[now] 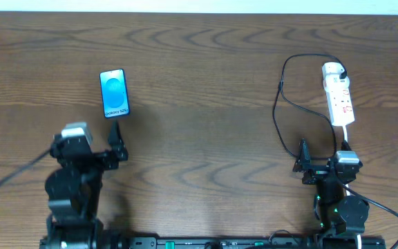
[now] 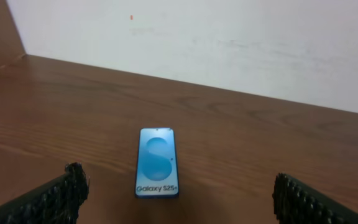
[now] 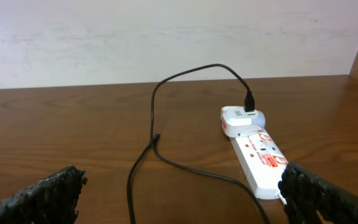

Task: Plug charger to phone and switch on socket
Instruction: 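Move the left gripper over the blue phone and lower onto it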

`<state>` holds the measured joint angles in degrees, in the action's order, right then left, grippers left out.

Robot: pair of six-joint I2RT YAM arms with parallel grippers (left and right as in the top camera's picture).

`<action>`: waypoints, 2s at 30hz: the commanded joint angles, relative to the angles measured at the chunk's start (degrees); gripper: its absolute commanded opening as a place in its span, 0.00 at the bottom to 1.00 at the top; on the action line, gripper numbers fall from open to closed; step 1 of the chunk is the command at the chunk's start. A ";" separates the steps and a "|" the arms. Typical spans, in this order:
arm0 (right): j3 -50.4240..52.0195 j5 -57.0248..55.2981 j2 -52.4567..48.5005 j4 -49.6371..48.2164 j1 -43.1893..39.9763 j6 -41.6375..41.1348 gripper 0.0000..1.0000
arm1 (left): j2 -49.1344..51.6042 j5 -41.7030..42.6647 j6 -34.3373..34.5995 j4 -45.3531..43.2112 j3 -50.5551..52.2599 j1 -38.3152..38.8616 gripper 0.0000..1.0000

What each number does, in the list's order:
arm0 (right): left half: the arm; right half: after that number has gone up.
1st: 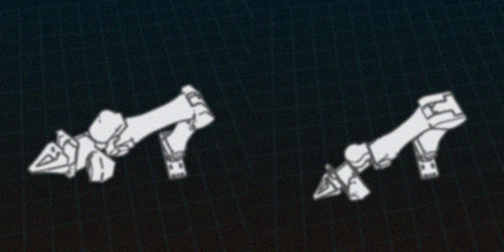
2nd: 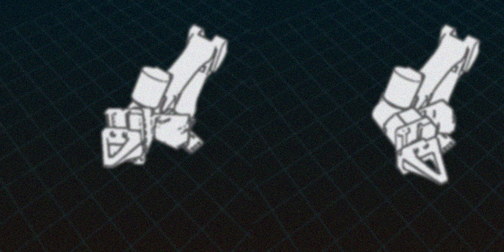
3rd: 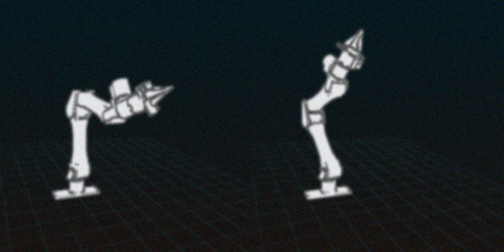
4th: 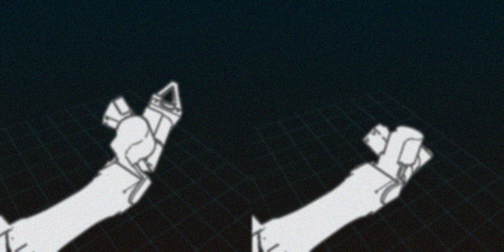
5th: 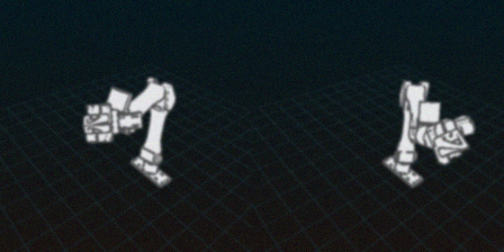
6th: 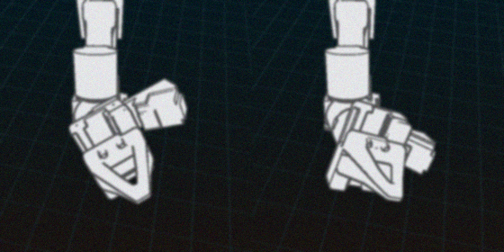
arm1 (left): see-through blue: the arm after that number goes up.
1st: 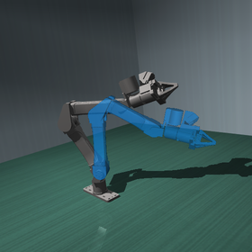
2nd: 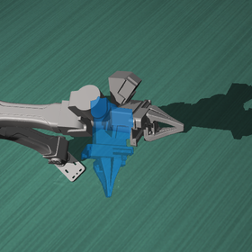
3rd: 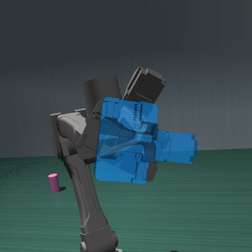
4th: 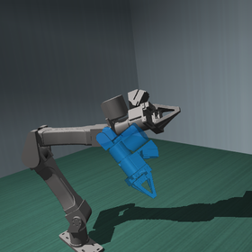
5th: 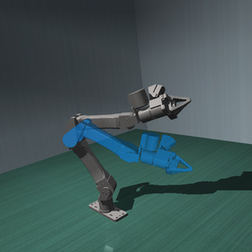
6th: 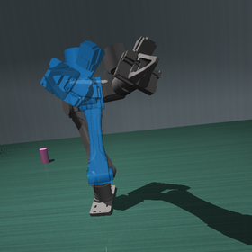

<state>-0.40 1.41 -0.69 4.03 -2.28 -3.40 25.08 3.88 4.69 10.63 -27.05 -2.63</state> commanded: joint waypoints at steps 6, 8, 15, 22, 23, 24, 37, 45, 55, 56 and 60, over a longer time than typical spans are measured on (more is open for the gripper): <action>0.09 -0.63 0.31 0.26 0.07 -0.15 0.99 | 15.43 6.54 0.55 0.04 -10.29 -0.28 0.97; 0.09 -0.63 0.31 0.26 0.07 -0.15 0.99 | 18.34 9.62 0.52 -0.94 -11.39 -0.28 0.97; 0.09 -0.63 0.31 0.26 0.07 -0.15 0.99 | 22.16 16.70 0.52 -7.61 -11.45 -0.28 0.97; 0.09 -0.63 0.31 0.26 0.07 -0.15 0.99 | 22.40 16.68 0.50 -7.69 -11.45 -0.31 0.97; 0.09 -0.63 0.31 0.26 0.07 -0.15 0.99 | 22.40 16.68 0.50 -7.72 -11.45 -0.31 0.97; 0.09 -0.63 0.31 0.26 0.07 -0.15 0.99 | 22.40 16.68 0.50 -7.61 -11.45 -0.31 0.97; 0.09 -0.63 0.31 0.26 0.07 -0.15 0.99 | 23.15 16.44 0.50 -2.14 -11.43 -0.31 0.97; 0.09 -0.63 0.31 0.26 0.07 -0.15 0.99 | 25.90 16.46 0.52 -2.16 -11.43 -0.31 0.97; 0.09 -0.63 0.31 0.26 0.07 -0.15 0.99 | 26.43 16.44 0.55 -2.78 -11.65 -0.31 0.97; 0.09 -0.63 0.31 0.26 0.07 -0.15 0.99 | 26.43 16.41 0.52 -2.73 -11.89 -0.31 0.97; 0.09 -0.63 0.31 0.26 0.07 -0.15 0.99 | 26.75 13.42 0.76 -0.74 -15.30 -0.31 0.97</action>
<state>-0.40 1.28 -0.69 4.03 -2.28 -3.40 51.59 19.38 4.73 8.93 -37.74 -2.63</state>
